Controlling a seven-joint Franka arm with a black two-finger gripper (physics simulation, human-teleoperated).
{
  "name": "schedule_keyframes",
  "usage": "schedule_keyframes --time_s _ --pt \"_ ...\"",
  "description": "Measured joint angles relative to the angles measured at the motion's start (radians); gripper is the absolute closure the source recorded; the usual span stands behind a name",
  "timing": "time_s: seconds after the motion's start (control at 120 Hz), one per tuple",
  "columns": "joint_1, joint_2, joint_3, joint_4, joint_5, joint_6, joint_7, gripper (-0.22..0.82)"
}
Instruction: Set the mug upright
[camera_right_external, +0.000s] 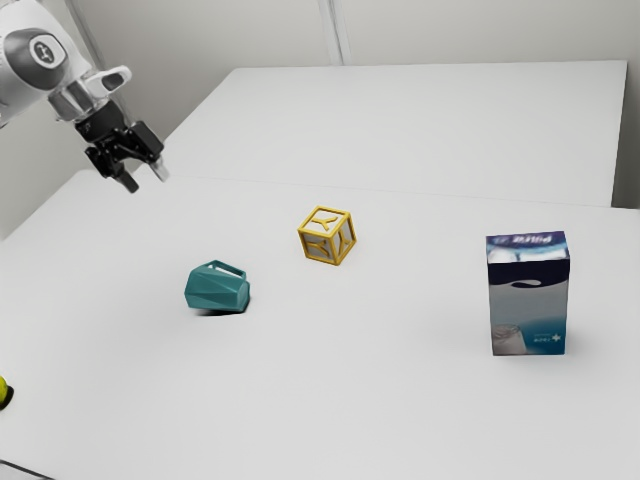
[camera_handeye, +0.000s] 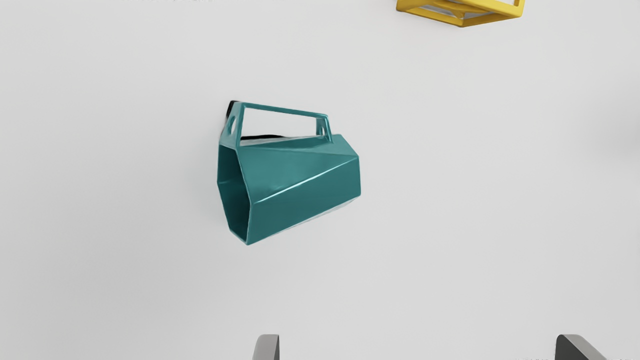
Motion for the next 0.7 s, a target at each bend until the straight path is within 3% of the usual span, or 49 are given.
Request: schedule_keyframes --time_s 0.342,0.7 --pt "0.143 0.178 0.002 -0.012 -0.208 -0.015 0.199 0.00" --pt "0.162 0.192 0.030 -0.257 -0.353 0.035 0.311 0.00"
